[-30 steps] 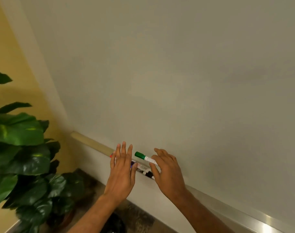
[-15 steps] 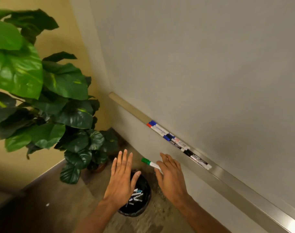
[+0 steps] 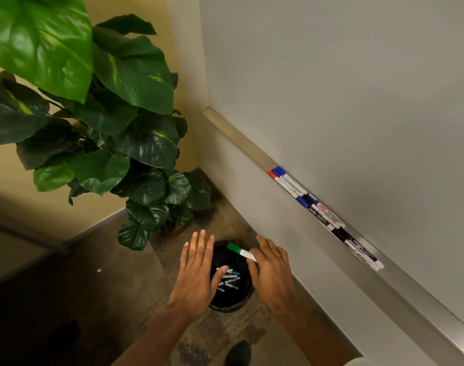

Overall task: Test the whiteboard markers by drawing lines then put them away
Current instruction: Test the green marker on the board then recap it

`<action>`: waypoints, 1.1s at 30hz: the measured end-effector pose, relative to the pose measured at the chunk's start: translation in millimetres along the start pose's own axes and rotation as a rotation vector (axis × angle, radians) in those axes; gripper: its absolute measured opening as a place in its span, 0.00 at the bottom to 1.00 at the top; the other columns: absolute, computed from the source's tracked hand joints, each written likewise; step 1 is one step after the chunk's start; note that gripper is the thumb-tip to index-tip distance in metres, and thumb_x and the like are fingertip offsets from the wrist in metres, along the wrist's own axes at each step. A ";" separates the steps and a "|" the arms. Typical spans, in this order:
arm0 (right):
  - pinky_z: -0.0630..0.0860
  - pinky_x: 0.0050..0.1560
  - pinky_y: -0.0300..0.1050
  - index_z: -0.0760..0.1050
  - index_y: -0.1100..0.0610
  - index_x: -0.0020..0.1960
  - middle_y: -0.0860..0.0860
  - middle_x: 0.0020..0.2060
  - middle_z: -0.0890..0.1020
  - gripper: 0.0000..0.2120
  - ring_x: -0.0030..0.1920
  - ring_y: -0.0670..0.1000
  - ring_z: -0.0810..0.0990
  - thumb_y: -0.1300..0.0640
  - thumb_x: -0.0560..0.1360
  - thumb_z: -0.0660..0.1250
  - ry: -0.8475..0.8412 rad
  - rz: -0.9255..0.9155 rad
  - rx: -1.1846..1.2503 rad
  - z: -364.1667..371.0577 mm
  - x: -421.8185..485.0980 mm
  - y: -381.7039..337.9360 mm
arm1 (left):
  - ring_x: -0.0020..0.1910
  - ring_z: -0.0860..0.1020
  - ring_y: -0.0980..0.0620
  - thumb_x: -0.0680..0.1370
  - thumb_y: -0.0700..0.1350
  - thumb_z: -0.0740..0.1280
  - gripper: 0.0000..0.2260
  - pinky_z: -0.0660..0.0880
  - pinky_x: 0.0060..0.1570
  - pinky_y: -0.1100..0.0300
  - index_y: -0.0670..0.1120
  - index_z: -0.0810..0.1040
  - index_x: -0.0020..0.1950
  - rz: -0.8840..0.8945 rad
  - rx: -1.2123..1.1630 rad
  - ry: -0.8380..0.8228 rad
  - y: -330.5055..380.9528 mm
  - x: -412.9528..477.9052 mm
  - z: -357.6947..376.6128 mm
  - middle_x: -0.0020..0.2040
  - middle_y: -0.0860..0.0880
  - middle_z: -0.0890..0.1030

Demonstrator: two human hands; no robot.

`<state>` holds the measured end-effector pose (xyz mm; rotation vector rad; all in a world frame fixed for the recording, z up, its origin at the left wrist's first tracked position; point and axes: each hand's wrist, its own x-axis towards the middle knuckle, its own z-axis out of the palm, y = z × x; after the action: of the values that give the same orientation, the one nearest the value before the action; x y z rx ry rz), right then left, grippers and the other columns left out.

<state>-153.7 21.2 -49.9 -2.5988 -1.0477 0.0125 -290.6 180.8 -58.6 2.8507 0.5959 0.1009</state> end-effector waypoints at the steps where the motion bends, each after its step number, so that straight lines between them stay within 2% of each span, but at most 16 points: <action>1: 0.77 0.62 0.57 0.82 0.53 0.57 0.54 0.66 0.79 0.22 0.65 0.56 0.78 0.47 0.80 0.51 -0.006 -0.003 -0.002 3.3 2.7 -2.4 | 0.83 0.41 0.47 0.85 0.64 0.49 0.34 0.42 0.79 0.47 0.45 0.45 0.84 -0.006 0.001 -0.003 -2.4 0.3 1.5 0.84 0.45 0.43; 7: 0.76 0.62 0.57 0.82 0.54 0.57 0.55 0.65 0.80 0.22 0.65 0.57 0.78 0.47 0.79 0.52 -0.032 -0.037 -0.016 25.1 21.8 -12.9 | 0.83 0.39 0.48 0.86 0.62 0.50 0.33 0.39 0.80 0.49 0.45 0.45 0.84 -0.043 0.006 -0.004 -14.2 5.7 8.3 0.84 0.46 0.41; 13: 0.73 0.66 0.59 0.79 0.55 0.63 0.55 0.68 0.77 0.20 0.69 0.57 0.74 0.45 0.80 0.58 -0.022 -0.027 0.032 36.1 30.2 -10.2 | 0.83 0.39 0.47 0.86 0.62 0.48 0.33 0.40 0.79 0.48 0.44 0.46 0.84 -0.055 0.016 -0.012 -19.3 9.0 12.8 0.84 0.44 0.44; 18: 0.70 0.69 0.58 0.78 0.55 0.65 0.54 0.69 0.76 0.22 0.71 0.56 0.71 0.44 0.81 0.55 0.034 0.022 0.097 21.5 21.4 -0.1 | 0.83 0.39 0.47 0.86 0.63 0.46 0.33 0.43 0.79 0.46 0.44 0.46 0.84 -0.042 0.022 -0.029 -10.2 15.4 10.1 0.84 0.44 0.44; 22: 0.69 0.69 0.57 0.78 0.55 0.64 0.54 0.69 0.76 0.20 0.72 0.55 0.71 0.44 0.81 0.59 0.099 0.042 0.132 5.7 9.1 10.9 | 0.83 0.40 0.46 0.86 0.62 0.48 0.32 0.43 0.79 0.45 0.44 0.47 0.84 -0.001 0.013 -0.015 8.6 22.4 5.1 0.84 0.44 0.44; 27: 0.70 0.68 0.59 0.79 0.56 0.63 0.54 0.69 0.76 0.19 0.73 0.55 0.69 0.45 0.80 0.62 0.209 0.048 0.181 -24.6 -8.3 25.8 | 0.83 0.41 0.46 0.86 0.62 0.46 0.32 0.44 0.79 0.44 0.44 0.48 0.84 0.055 0.007 0.004 45.3 28.7 -4.6 0.84 0.43 0.45; 33: 0.63 0.74 0.58 0.75 0.56 0.68 0.53 0.74 0.70 0.23 0.78 0.53 0.60 0.42 0.81 0.60 0.310 0.079 0.164 -74.3 -32.6 47.2 | 0.83 0.39 0.46 0.86 0.62 0.47 0.32 0.43 0.80 0.44 0.44 0.46 0.84 0.160 -0.010 0.007 102.5 36.2 -22.7 0.84 0.43 0.42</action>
<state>-135.9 -55.2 1.6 -2.3945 -0.7976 -0.2659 -220.3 108.7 -11.7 2.8852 0.3666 0.1402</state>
